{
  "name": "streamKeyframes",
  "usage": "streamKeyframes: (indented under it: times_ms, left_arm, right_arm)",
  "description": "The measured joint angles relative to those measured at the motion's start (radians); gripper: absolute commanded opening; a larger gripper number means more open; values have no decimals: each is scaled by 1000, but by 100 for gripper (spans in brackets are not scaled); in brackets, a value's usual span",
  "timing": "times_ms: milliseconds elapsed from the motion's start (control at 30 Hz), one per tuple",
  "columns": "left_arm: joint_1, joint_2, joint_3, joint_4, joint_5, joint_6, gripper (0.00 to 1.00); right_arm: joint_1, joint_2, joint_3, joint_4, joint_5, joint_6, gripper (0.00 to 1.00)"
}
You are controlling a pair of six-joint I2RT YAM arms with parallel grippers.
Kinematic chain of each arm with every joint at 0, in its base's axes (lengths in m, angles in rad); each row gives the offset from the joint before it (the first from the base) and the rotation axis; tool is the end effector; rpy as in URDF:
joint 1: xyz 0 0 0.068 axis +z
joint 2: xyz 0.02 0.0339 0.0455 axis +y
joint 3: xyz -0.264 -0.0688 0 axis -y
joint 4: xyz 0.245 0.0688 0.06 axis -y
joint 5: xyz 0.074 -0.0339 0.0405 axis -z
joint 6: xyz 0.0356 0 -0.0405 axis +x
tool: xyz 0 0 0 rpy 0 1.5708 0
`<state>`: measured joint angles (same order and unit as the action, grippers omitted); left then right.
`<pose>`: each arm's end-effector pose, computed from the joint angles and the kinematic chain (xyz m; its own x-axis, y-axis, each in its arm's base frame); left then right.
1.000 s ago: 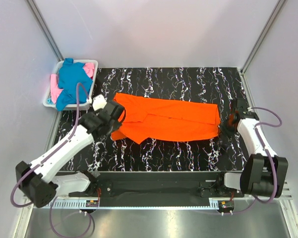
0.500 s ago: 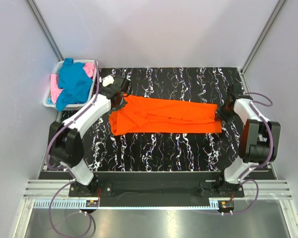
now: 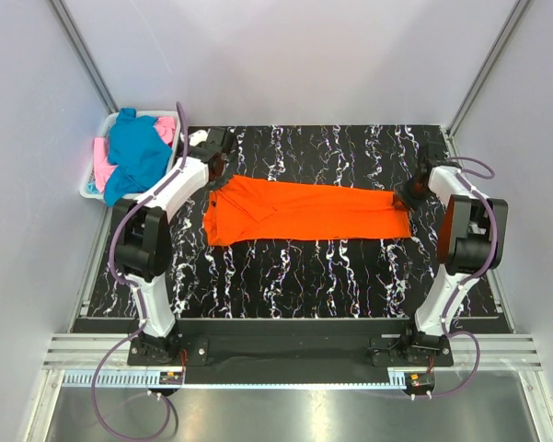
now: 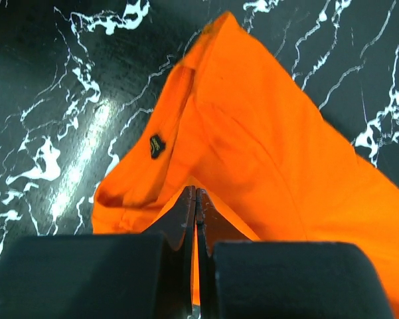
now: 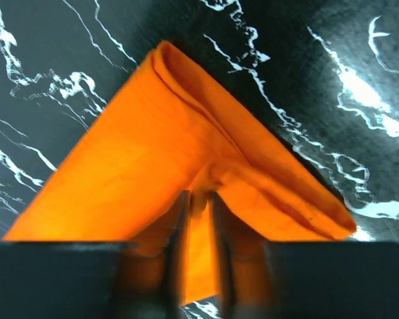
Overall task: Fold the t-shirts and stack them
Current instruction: Fold the tshirt
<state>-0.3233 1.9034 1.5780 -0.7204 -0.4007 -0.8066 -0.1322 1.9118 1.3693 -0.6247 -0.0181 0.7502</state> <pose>0.3942 -0.1174 0.2492 -0.6451 -0.4849 -0.5905 -0.5182 0.8456 -0.1283 0.3888 -0.0511 0.1864 -0.5819 0.7650 -0.2759 0.7128 0.6431 0.2799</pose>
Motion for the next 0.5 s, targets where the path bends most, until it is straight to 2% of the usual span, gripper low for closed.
streamKeyframes:
  times_ms: [133,500]
  left_arm:
    - [32,22,13,20,21,18,0]
    - [68,32,15,102,91,40,0]
  right_arm:
    - [0,13,18,1,-6,-16,48]
    - [0,-20,27,11,-38,-50,47]
